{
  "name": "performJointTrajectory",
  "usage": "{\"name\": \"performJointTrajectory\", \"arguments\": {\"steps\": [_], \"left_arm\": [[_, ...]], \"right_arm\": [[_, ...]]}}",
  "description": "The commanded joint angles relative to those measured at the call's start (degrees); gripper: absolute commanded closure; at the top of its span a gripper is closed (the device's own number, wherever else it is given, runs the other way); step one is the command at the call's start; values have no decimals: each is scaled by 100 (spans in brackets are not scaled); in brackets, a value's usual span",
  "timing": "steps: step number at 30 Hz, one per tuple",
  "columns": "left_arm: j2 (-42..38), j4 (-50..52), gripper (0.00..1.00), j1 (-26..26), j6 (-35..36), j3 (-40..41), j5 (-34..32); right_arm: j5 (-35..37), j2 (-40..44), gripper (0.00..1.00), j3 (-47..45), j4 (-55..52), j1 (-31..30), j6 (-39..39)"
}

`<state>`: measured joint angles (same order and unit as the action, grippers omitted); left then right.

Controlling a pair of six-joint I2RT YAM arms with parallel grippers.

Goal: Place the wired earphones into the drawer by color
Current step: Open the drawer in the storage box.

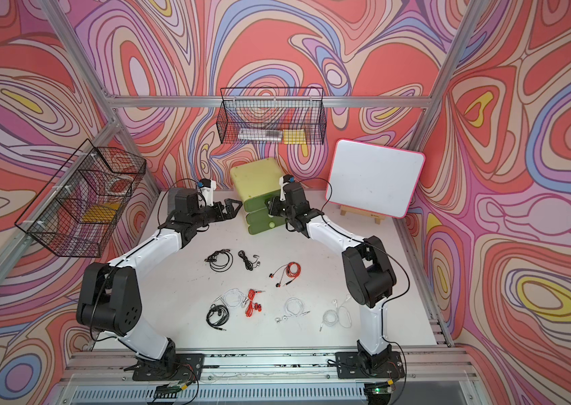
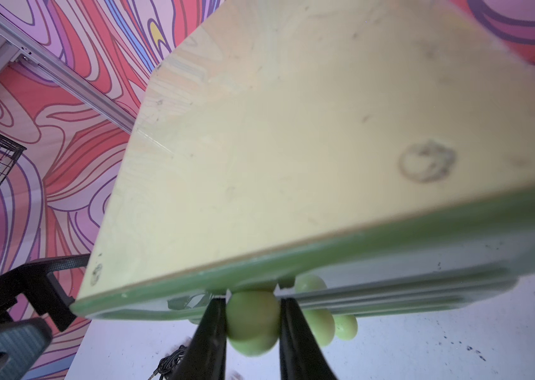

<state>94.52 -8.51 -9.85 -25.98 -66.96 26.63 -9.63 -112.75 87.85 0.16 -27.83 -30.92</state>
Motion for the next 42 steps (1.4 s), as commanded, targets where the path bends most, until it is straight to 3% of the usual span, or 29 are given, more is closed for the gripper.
{"name": "performJointTrajectory", "arguments": {"steps": [1, 42], "left_arm": [[67, -8, 1, -40, 5, -151, 24], [469, 436, 1, -255, 114, -669, -148]], "right_arm": [[42, 24, 77, -29, 17, -21, 28], [285, 1340, 78, -1485, -196, -20, 37]]}}
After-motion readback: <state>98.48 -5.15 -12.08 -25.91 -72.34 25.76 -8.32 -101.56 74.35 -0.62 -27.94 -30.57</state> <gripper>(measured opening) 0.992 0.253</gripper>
